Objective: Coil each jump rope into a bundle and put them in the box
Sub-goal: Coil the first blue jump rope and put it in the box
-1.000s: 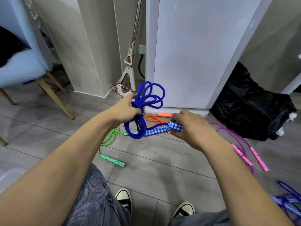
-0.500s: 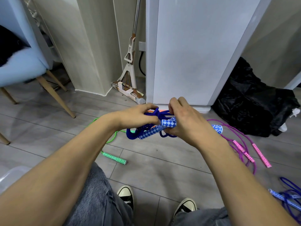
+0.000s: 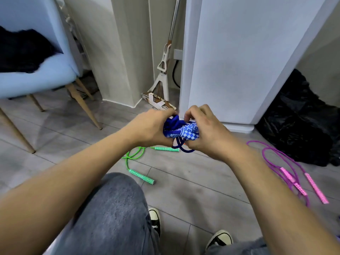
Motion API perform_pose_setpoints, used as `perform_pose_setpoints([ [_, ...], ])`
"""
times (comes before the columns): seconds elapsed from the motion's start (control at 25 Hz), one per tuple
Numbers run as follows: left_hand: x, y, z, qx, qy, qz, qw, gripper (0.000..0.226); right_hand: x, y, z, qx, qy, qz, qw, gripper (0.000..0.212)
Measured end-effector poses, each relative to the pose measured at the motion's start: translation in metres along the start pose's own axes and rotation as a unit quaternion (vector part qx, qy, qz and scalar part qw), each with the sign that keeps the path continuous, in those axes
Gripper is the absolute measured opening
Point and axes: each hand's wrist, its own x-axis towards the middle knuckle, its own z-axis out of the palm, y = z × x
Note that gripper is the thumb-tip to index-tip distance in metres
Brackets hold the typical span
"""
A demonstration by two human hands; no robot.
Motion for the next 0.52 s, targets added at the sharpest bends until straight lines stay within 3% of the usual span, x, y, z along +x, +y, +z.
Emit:
perform_pose_setpoints([
  [0.16,-0.032,-0.033,-0.014,-0.013,0.051,-0.043,0.998,0.067,0.026,-0.02,0.009,-0.083,-0.054,-0.065,0.993,0.065],
  [0.32,-0.076,-0.066,-0.024,-0.014,0.067,-0.102,0.992,0.071,0.058,-0.058,0.033,-0.251,-0.051,-0.185,0.949,0.051],
  [0.52,-0.158,-0.118,-0.03,-0.005,0.097,-0.207,0.974,0.075,0.095,-0.139,0.077,-0.298,-0.113,-0.308,0.896,0.052],
])
